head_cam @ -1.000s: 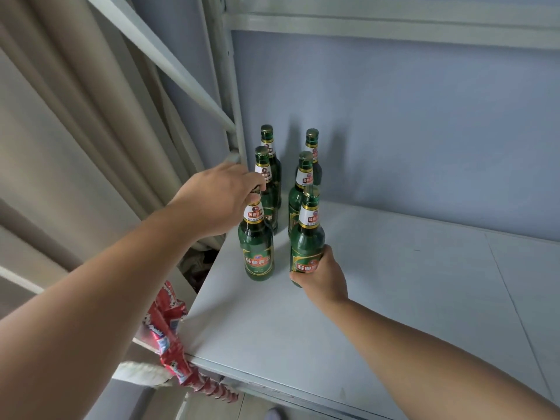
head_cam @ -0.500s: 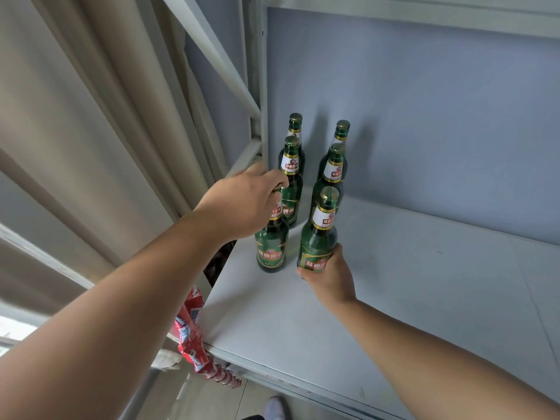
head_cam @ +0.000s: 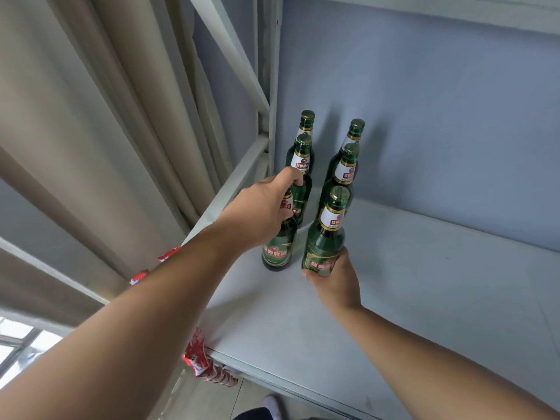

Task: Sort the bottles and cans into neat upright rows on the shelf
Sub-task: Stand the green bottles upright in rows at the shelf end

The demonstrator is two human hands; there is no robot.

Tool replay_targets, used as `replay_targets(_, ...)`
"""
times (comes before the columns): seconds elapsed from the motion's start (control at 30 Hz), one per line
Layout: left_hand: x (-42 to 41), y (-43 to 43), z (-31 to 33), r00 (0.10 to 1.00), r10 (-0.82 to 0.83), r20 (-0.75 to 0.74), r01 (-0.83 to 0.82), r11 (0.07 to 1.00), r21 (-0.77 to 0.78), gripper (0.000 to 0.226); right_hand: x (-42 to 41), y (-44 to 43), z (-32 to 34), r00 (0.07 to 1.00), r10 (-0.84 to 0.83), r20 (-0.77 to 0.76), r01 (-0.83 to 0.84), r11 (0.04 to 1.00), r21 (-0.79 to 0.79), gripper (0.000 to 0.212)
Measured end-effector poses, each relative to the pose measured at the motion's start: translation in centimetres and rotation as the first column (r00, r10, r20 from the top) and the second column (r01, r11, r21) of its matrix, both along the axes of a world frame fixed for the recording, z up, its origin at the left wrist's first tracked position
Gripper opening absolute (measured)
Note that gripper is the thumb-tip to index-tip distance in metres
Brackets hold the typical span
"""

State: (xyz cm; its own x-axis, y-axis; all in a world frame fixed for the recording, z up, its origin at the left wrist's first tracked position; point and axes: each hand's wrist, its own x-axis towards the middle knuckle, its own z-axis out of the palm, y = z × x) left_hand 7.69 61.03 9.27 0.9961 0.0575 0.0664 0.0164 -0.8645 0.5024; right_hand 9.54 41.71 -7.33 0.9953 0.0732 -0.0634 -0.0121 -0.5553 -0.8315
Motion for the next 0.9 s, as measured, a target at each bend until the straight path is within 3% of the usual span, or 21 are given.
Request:
replay_targets(0.43, 1.0, 0.2, 0.0, 1.0, -0.018, 0.004, 0.019, 0.999, -0.043, 0.05, 0.7, 1.6, -0.9, 0.98, -0.196, 0.029, 0.196, 0.98, 0.025, 0.071)
replay_targets(0.7, 0.6, 0.1, 0.0, 1.0, -0.006, 0.004, 0.006, 0.999, -0.052, 0.052, 0.5, 1.3, -1.2, 0.987, -0.16, 0.028, 0.161, 0.987, -0.017, 0.072)
replay_targets(0.9, 0.1, -0.1, -0.4, 0.999, 0.025, 0.032, -0.022, 0.997, -0.074, 0.069, 0.6, 1.2, -0.7, 0.991, -0.136, -0.009, 0.135, 0.988, -0.081, 0.067)
